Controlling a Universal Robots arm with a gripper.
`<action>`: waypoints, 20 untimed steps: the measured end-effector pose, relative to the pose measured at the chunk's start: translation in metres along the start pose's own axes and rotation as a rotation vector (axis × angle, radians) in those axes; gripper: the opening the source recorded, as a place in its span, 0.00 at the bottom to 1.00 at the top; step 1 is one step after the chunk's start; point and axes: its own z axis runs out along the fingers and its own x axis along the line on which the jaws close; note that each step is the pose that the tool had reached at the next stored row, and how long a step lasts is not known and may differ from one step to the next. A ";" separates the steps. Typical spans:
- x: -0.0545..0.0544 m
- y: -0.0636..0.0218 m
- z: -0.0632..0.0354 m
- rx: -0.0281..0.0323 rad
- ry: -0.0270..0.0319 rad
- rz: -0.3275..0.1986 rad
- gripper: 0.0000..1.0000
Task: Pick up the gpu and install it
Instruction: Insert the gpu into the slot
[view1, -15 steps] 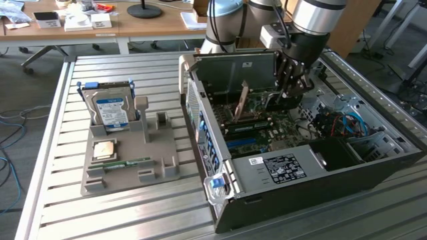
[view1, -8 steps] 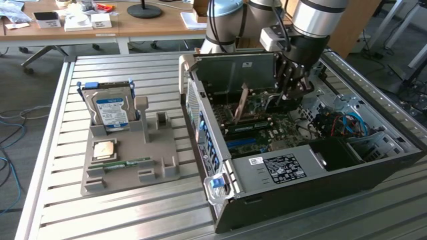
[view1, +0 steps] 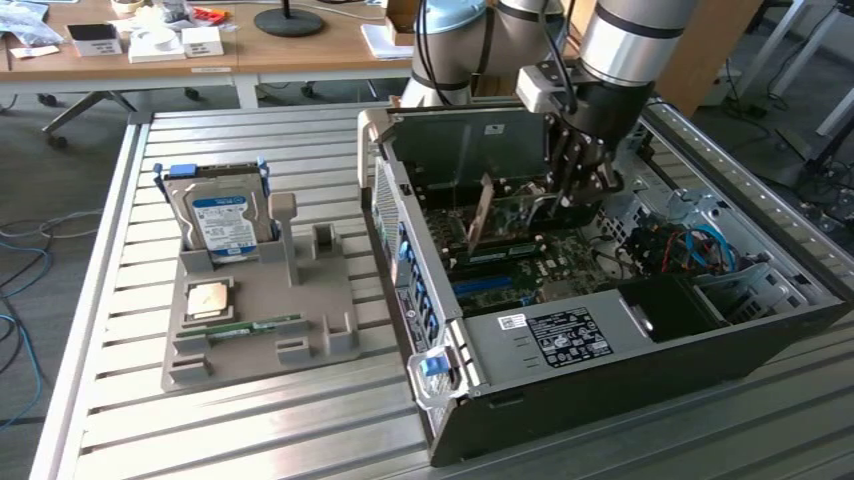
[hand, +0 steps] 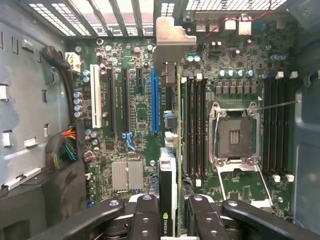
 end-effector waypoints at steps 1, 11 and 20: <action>0.001 0.0001 0.0005 0.0000 0.0002 0.000 0.27; 0.005 0.0049 0.0085 0.0000 0.0001 -0.001 0.27; 0.010 0.0122 0.0111 0.0000 -0.0002 -0.003 0.27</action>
